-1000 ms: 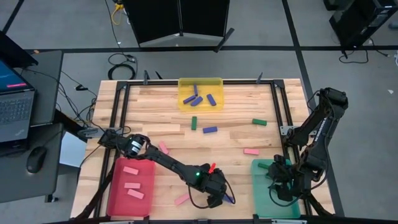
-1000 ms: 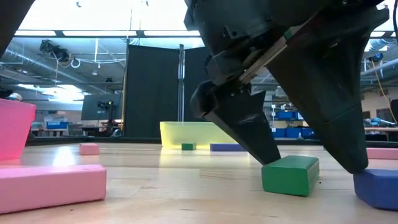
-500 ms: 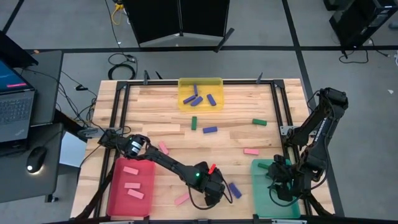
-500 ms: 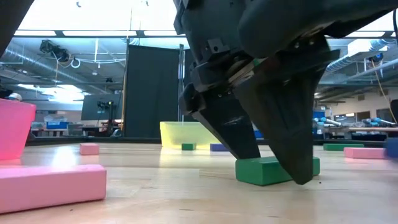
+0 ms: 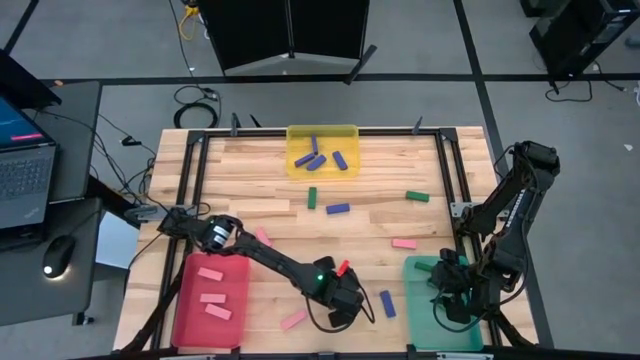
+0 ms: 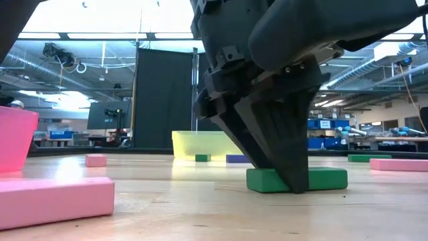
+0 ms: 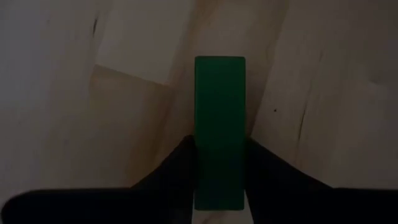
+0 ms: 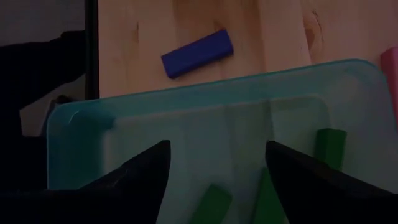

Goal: Sort blocks
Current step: Put the green block into the light green bin

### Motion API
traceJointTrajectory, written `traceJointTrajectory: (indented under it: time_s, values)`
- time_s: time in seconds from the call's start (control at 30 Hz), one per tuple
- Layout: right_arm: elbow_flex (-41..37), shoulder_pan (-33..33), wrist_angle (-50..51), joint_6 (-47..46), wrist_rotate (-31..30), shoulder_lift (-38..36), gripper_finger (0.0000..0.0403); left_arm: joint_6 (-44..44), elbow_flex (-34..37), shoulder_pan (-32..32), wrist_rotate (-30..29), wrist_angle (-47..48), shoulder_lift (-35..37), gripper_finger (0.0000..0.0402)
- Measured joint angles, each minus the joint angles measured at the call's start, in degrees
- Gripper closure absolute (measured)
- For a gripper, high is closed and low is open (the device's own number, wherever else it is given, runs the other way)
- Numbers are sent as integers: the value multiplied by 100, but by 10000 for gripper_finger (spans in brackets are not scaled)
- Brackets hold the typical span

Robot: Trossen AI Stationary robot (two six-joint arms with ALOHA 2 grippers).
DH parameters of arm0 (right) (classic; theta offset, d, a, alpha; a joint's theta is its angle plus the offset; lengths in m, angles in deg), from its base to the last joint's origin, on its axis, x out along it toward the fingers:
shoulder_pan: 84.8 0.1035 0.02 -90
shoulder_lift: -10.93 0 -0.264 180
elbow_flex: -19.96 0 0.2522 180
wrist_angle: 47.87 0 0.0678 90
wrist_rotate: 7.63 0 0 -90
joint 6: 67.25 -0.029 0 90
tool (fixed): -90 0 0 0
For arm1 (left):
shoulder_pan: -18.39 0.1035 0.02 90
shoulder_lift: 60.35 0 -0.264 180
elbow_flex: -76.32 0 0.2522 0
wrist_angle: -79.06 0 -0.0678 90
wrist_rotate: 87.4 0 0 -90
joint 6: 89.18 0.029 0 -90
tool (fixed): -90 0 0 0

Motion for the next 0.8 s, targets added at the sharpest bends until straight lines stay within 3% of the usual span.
traceJointTrajectory:
  time_s: [0.23,0.37,0.5,0.8]
  values:
    - [71,0,9,337,-303,-87,135,896,-913,35,-852,84,-103,297]
    - [523,2,92,939,-1008,-305,137,1452,-1131,142,-1038,-1160,-20,297]
    - [1085,41,151,1713,-1671,-559,136,1899,-1119,356,-726,-2785,-224,297]
    - [1784,103,38,3062,-2360,-741,134,1606,-1118,765,-216,-5291,-1001,297]
